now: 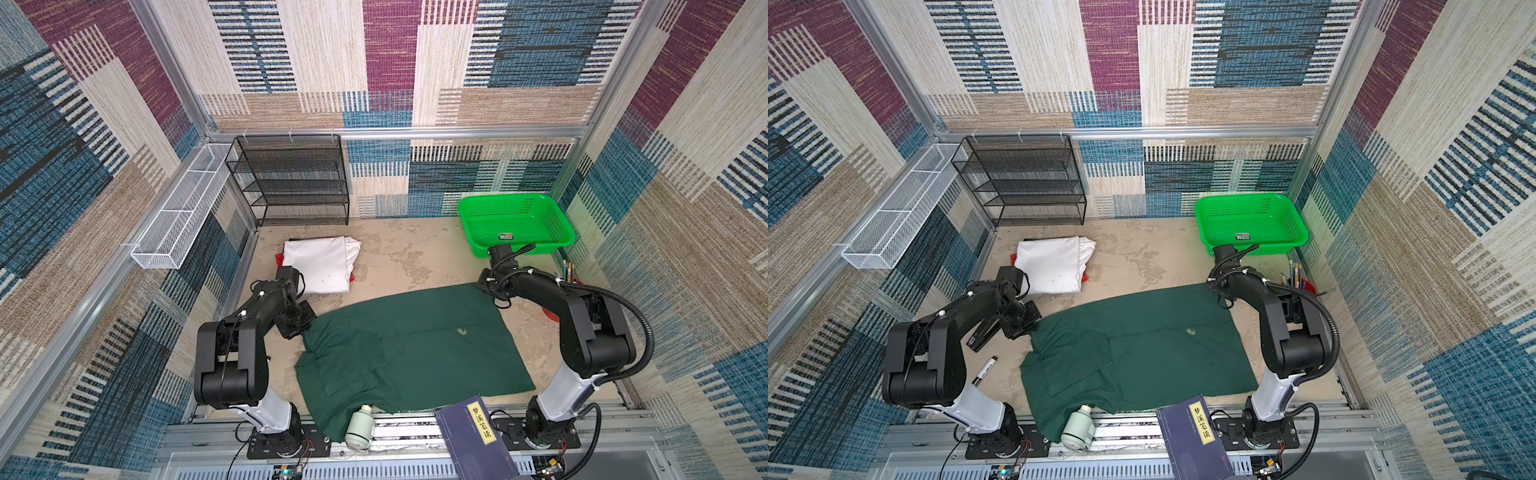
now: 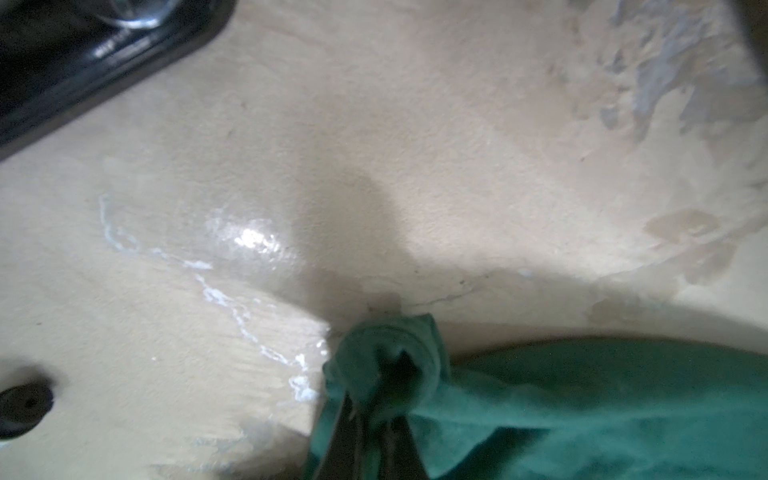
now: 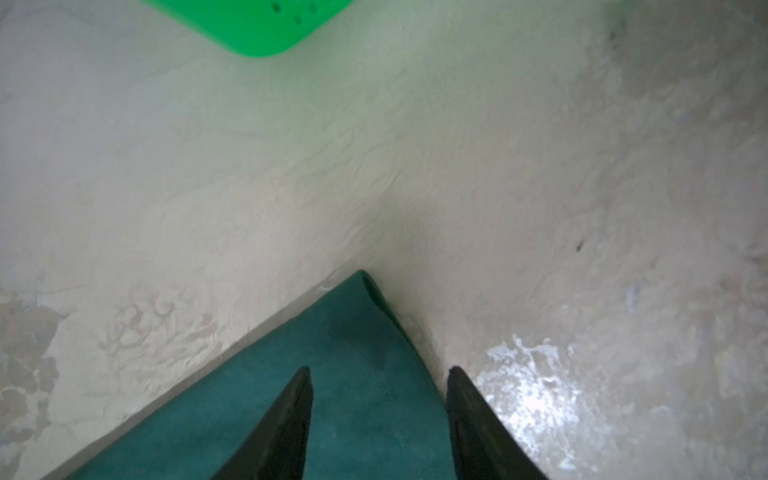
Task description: Fold and stack the t-shirts
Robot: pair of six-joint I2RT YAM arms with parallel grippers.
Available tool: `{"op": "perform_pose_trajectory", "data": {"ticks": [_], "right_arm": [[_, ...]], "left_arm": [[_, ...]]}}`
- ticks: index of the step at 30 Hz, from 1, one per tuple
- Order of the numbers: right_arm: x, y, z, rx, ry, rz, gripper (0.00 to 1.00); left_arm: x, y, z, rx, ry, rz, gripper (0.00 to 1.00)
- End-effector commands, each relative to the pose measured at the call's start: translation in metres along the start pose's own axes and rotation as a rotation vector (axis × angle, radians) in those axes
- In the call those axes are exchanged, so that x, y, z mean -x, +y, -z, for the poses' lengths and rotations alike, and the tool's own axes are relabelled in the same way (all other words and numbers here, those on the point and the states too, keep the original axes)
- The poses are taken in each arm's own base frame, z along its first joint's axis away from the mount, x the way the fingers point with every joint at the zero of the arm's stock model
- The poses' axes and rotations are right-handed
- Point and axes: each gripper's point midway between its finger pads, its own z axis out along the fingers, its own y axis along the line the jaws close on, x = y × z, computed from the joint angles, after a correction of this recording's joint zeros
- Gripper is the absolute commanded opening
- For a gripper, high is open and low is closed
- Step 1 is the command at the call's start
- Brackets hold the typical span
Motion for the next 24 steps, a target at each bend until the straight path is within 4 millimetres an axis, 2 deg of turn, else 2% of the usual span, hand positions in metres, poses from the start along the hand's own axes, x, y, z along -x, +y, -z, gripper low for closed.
{"op": "perform_pose_trajectory", "data": {"ticks": [1,5,7,12,15,19,24], "right_arm": [[0.009,-0.001,-0.008,-0.008,-0.039,-0.027,0.54],[0.001,-0.002,-0.019,0.003,-0.014,-0.038,0.50],[-0.008,0.000,-0.022,0.021,0.014,-0.042,0.38],[-0.023,-0.002,-0.023,0.056,0.039,-0.043,0.28],[-0.028,-0.002,-0.023,0.072,0.051,-0.033,0.14],[-0.027,-0.002,-0.019,0.091,0.037,-0.027,0.00],[-0.014,-0.004,-0.002,0.105,-0.031,-0.015,0.00]], "left_arm": [[-0.006,-0.001,0.000,-0.012,0.021,-0.016,0.00],[-0.007,0.000,0.000,-0.011,0.026,-0.019,0.00],[-0.007,0.000,0.001,-0.009,0.025,-0.019,0.00],[-0.006,0.000,0.003,-0.010,0.017,-0.023,0.00],[-0.006,0.001,0.003,-0.008,0.019,-0.025,0.00],[-0.007,0.003,0.004,0.003,0.015,-0.031,0.00],[0.004,0.006,0.015,0.007,-0.028,-0.054,0.00]]}}
